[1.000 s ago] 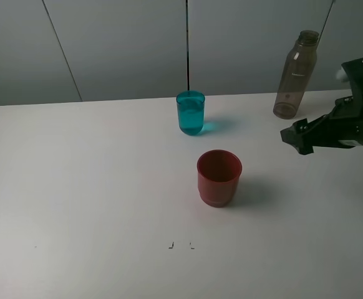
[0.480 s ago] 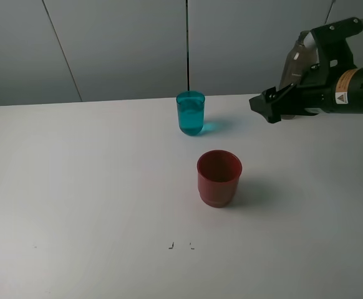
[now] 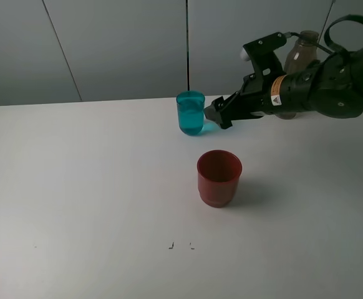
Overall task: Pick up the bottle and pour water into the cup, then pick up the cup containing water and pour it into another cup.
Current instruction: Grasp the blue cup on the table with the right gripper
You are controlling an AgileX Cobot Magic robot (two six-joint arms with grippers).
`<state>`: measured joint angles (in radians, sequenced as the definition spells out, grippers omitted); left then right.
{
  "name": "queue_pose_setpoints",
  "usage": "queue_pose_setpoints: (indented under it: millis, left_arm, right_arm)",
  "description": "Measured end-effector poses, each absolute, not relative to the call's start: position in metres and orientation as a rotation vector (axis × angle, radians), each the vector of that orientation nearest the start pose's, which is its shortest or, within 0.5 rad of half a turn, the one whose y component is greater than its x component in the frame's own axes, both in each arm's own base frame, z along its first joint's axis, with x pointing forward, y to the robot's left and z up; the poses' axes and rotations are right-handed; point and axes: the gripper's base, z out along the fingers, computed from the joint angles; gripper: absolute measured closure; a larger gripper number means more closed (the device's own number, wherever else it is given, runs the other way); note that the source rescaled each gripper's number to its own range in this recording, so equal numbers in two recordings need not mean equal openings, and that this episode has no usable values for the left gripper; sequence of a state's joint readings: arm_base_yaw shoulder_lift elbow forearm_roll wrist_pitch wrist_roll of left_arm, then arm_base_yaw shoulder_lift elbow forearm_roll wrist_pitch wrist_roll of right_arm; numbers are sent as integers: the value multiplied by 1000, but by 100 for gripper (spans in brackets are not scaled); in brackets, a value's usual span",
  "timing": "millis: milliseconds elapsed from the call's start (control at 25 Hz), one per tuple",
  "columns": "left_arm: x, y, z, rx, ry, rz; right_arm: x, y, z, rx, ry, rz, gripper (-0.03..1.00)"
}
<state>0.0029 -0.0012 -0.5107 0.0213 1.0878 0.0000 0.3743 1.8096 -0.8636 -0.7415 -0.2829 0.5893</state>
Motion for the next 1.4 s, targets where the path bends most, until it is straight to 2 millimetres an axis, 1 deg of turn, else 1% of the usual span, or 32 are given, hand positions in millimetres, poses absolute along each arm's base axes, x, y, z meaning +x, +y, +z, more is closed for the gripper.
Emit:
queue_pose_setpoints:
  millis: [200, 400, 640, 800, 920, 1240, 1400]
  left_arm:
    - [-7, 2, 278, -4, 2059, 27]
    - [-7, 2, 278, -4, 2059, 27]
    - [-7, 2, 278, -4, 2059, 27]
    - [-7, 2, 278, 3, 2059, 32]
    - [-7, 2, 278, -4, 2059, 27]
    - [-7, 2, 278, 3, 2059, 32]
    - [-7, 2, 278, 3, 2059, 32]
  right_arm:
    - [338, 155, 149, -671, 2132, 349, -3]
    - [343, 159, 137, -688, 2142, 359, -3]
    - [346, 165, 128, -721, 2097, 414, -3]
    - [354, 170, 120, -737, 2083, 423, -3]
    - [361, 172, 117, -703, 2084, 431, -3]
    - [364, 172, 114, -693, 2080, 420, -3]
    - [364, 175, 107, -699, 2068, 448, -3]
